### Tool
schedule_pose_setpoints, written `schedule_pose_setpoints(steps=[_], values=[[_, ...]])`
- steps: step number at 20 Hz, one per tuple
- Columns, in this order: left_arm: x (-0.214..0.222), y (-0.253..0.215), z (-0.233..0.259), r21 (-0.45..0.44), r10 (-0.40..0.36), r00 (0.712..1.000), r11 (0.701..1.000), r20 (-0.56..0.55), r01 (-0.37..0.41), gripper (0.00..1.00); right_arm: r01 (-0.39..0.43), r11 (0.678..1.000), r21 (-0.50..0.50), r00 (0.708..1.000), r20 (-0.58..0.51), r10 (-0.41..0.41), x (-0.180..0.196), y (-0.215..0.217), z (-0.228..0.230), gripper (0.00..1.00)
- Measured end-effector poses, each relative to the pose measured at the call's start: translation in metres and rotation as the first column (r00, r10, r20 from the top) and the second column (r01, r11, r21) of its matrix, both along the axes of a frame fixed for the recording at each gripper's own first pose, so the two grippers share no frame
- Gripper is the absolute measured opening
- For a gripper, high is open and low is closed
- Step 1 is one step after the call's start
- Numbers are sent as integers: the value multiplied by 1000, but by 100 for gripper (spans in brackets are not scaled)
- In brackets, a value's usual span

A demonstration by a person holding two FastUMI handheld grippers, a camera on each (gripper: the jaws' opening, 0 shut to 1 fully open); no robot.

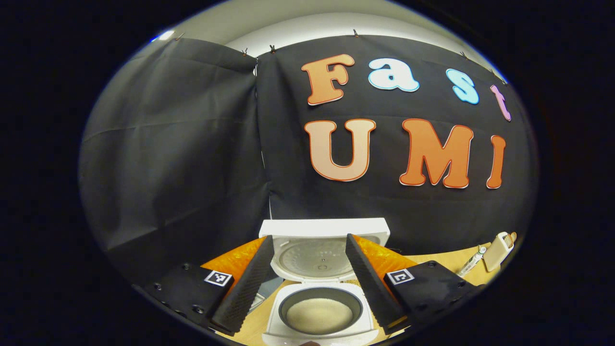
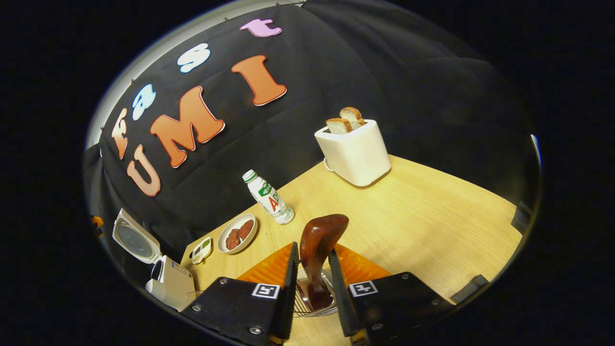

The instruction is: Close the left gripper, press the button to open the rice cooker; take a wooden spoon from the chopstick holder with the right hand, scoop a spoonful of rice and pour it into the rice cooker, then put the wooden spoon back into the chopstick holder.

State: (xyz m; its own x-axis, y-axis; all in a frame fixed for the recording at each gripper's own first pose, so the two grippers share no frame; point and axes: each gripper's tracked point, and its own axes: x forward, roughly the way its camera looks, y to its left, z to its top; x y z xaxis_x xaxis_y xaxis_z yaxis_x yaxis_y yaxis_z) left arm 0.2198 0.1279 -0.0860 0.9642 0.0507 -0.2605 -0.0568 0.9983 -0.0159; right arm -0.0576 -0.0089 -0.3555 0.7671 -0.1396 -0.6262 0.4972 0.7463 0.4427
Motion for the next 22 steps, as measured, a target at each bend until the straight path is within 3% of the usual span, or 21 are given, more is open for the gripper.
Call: schedule_pose_setpoints(steps=[1,2,3,5,7,10,15,20,22], values=[[11,-1,6,-3,-8,1000,1000,12,8,100,14,1000,-4,1000,-19,-14,-6,-5,2,51],[24,1,13,-27,-10,999,1000,38,11,98,27,1000,-8,999,-18,-27,-11,-9,10,49],[34,-2,17,-60,-22,999,998,48,25,100,44,999,-20,999,-11,-44,-15,-14,20,70],[59,-5,15,-92,-33,999,995,37,36,100,67,996,-58,998,-2,-67,-27,-23,42,84],[81,-7,14,-89,-51,998,995,33,54,100,88,990,-113,996,23,-85,-40,-33,71,89],[112,-5,-2,-80,-59,998,995,-18,57,98,104,975,-194,994,56,-95,-58,-43,117,93],[144,-6,-44,-144,-69,984,989,-163,46,98,112,949,-296,988,132,-75,-71,-45,182,93],[151,-15,-76,-135,-84,959,990,-272,48,98,91,940,-327,986,160,-40,-69,-39,205,93],[153,-5,-83,-70,-39,955,997,-294,19,100,80,939,-335,985,173,-23,-65,-37,211,94]])
